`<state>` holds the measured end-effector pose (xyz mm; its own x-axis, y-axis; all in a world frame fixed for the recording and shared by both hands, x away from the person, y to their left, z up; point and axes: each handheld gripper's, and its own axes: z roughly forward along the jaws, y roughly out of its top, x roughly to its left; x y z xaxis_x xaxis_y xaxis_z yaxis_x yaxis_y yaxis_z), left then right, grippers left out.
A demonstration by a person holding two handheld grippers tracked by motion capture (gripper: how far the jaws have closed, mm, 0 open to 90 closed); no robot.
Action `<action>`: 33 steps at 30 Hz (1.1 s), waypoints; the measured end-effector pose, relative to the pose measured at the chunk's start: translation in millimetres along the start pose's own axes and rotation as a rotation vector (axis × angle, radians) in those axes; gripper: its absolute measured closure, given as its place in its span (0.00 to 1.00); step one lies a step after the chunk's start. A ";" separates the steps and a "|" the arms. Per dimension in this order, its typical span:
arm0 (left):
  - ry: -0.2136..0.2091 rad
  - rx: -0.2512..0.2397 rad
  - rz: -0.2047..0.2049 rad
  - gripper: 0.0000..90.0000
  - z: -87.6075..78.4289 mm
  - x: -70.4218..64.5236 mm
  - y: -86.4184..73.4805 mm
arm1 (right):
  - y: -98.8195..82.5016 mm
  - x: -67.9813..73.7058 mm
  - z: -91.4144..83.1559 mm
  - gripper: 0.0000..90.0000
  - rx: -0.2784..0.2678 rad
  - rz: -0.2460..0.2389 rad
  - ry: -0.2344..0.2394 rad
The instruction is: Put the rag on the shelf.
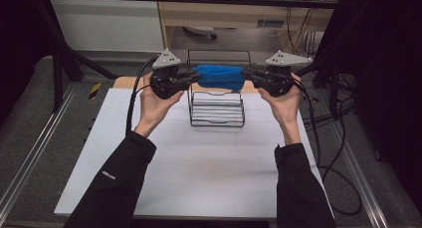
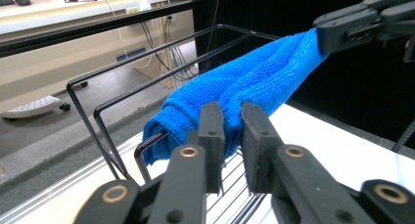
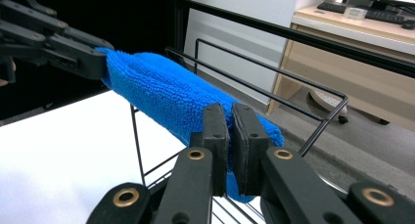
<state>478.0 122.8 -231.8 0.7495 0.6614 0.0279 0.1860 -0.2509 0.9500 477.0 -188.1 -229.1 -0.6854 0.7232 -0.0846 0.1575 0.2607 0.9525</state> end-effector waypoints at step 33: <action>-0.019 0.166 -0.017 1.00 18.7 2.5 -5.6 | -10.0 3.8 2.5 0.82 0.006 0.003 0.046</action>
<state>490.7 112.6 -242.9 0.7565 0.6539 0.0046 0.3005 -0.3539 0.8857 474.6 -186.4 -239.7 -0.7172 0.6935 -0.0681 0.1635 0.2624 0.9510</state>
